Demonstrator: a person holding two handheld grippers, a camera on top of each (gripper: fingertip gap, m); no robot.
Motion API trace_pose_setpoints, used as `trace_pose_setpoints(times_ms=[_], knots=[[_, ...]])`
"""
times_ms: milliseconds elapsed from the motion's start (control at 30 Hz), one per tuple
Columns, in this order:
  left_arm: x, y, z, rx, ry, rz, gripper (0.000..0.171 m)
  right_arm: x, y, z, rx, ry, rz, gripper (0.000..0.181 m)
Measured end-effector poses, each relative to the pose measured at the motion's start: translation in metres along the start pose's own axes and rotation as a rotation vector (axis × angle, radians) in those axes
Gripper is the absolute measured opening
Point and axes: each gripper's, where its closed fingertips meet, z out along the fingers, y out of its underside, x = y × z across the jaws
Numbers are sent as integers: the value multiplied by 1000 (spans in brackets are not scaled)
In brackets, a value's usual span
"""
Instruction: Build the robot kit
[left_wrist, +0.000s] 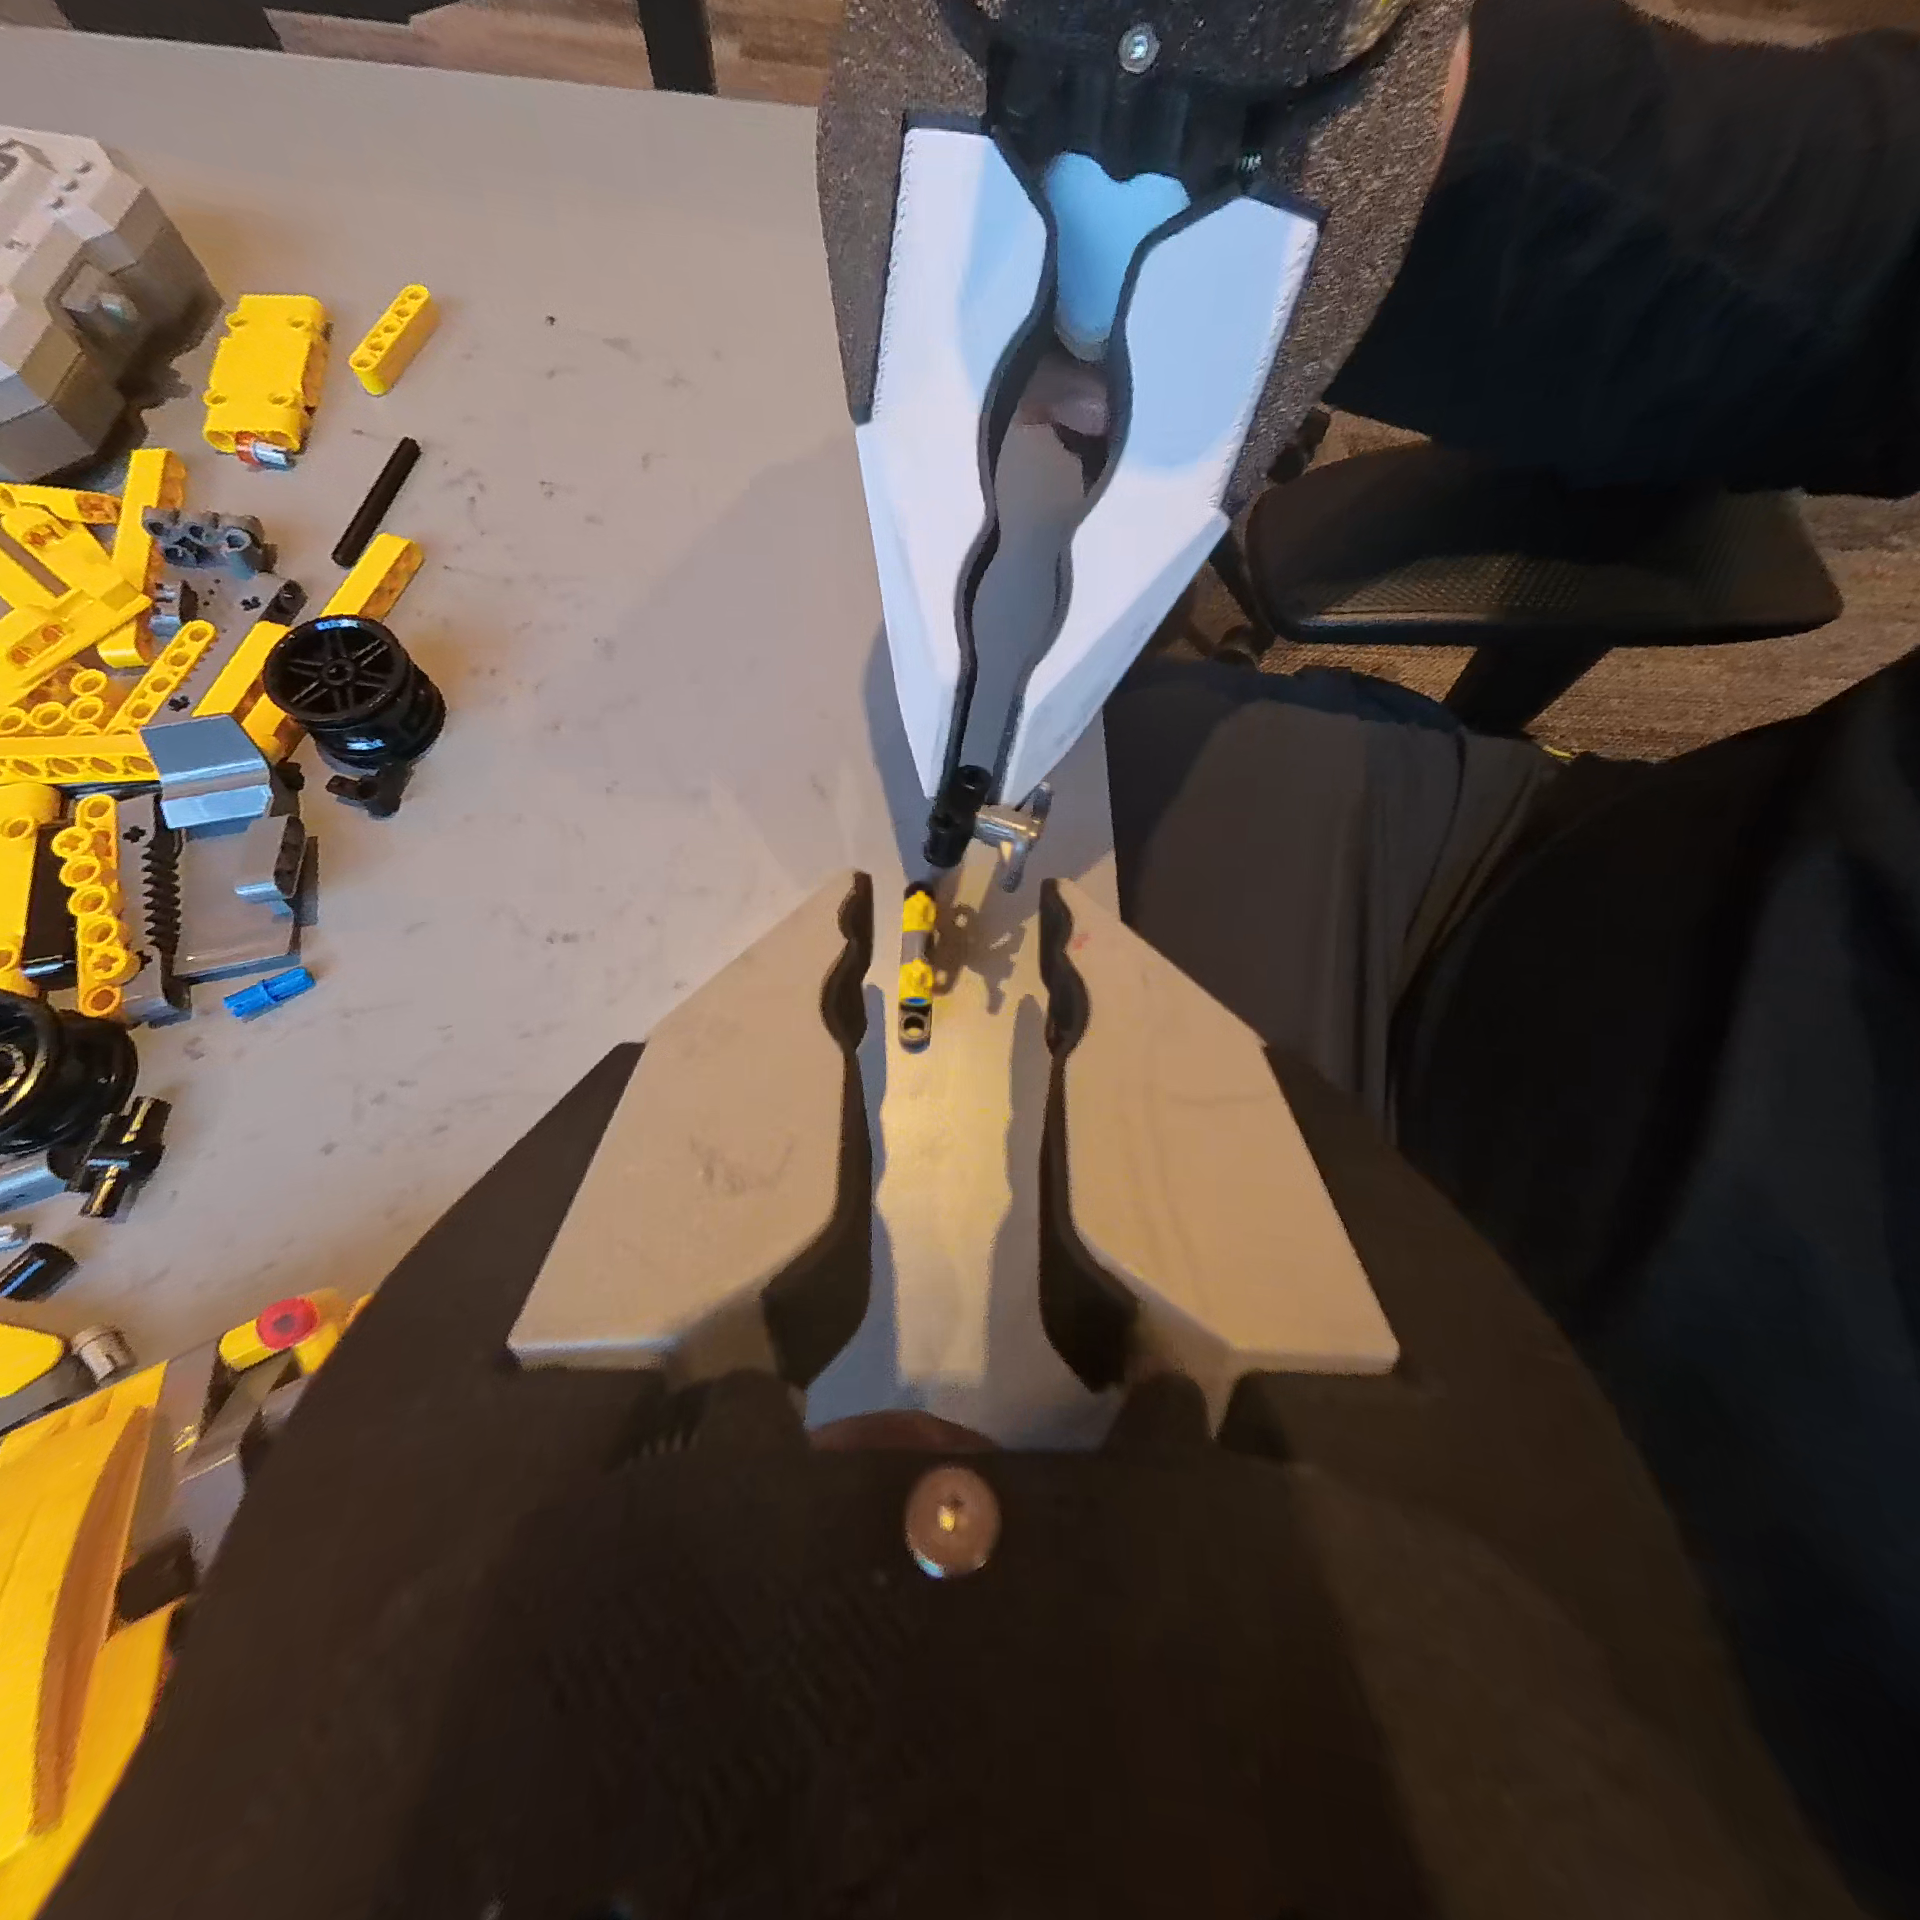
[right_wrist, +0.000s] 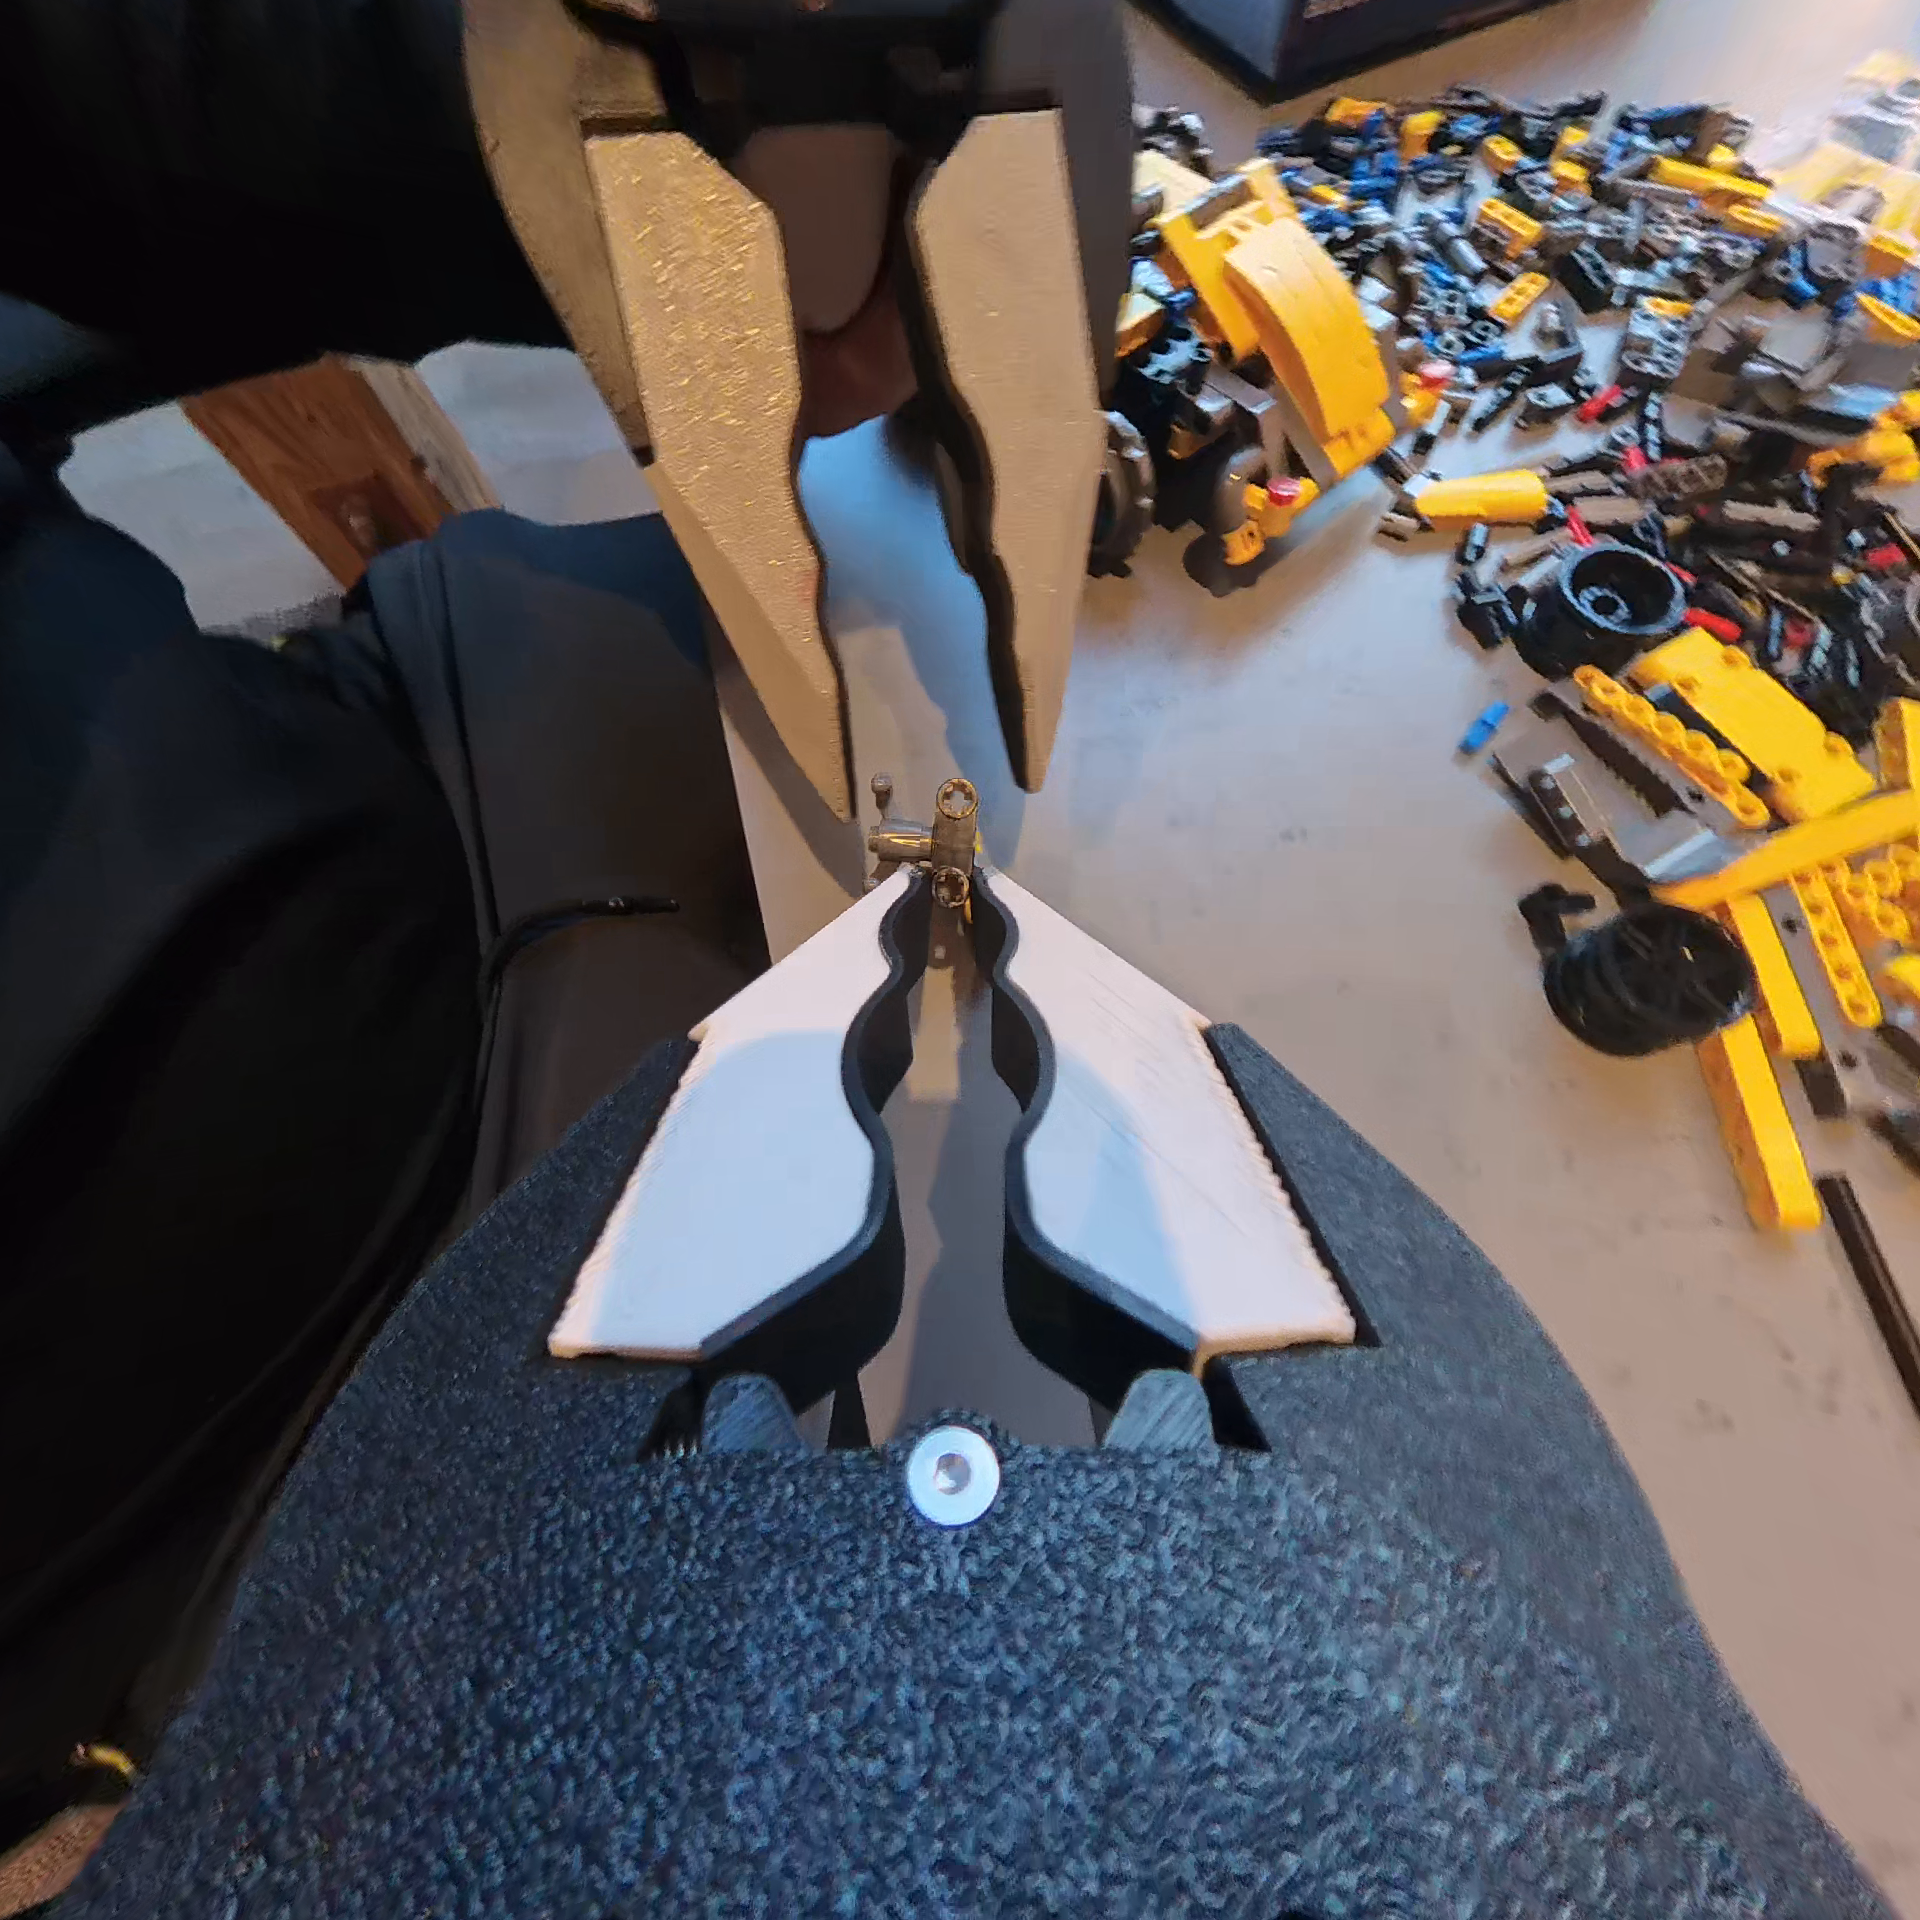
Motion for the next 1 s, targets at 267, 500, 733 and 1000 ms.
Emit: trace_pose_setpoints(times_ms=[267, 500, 733, 1000], knots=[[2, 7, -12, -23, 29, 70, 22, -8, 2, 13, -114, -39, -129, 6], [6, 14, -7, -52, 39, 138, 7, -11, 1, 15, -170, -55, -209, 6], [9, 15, -1, -49, 61, 133, 5, -12, 0, 17, -175, -61, -232, 6], [6, 11, 0, -2, 34, 172, 4, -9, 0, 13, -147, -47, -241, 7]])
